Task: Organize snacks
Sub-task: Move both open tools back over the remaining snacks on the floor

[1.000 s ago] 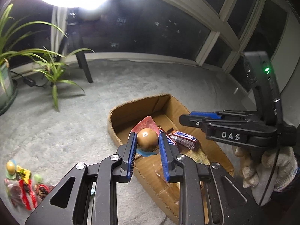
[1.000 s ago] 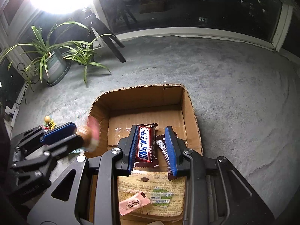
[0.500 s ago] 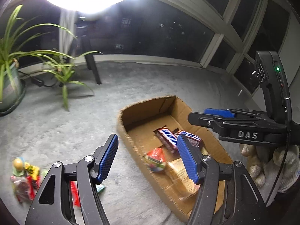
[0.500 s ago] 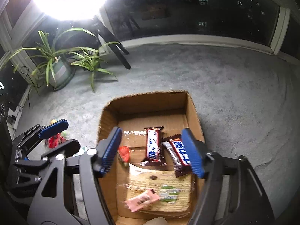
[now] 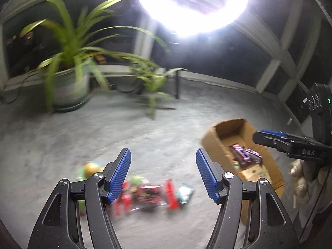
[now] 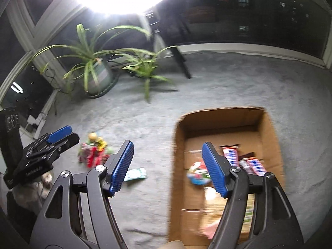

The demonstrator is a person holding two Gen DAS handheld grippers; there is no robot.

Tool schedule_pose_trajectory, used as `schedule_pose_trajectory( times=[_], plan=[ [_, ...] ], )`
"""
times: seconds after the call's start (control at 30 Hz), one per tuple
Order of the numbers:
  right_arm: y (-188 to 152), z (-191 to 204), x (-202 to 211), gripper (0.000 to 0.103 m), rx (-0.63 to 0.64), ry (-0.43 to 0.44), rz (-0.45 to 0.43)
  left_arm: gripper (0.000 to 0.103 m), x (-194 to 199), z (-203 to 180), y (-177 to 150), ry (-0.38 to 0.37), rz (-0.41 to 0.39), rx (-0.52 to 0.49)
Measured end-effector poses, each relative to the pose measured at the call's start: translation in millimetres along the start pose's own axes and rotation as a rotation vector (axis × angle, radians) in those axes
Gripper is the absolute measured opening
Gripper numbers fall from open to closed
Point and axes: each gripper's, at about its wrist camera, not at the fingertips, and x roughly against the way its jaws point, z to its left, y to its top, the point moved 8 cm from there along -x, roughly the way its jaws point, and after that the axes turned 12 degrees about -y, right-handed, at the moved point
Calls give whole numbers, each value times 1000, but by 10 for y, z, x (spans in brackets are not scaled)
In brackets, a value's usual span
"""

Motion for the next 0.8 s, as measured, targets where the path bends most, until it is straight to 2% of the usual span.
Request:
schedule_pose_trajectory(
  times=[0.23,0.3,0.33,0.37,0.57,0.8],
  plan=[
    [-55,625,-184,70,78,77,38,65,259,514,-22,58,-1,58],
    [-79,770,-284,56,81,101,63,63,276,652,-55,71,14,74],
    [-107,824,-335,46,80,118,83,58,270,722,-81,73,24,83],
    [-131,880,-386,40,77,135,103,51,256,773,-100,74,36,89],
    [-279,1110,-684,37,55,191,199,36,145,975,-214,57,91,108],
    [-371,1252,-965,37,44,201,260,35,-6,1158,-277,73,149,119]
  ],
)
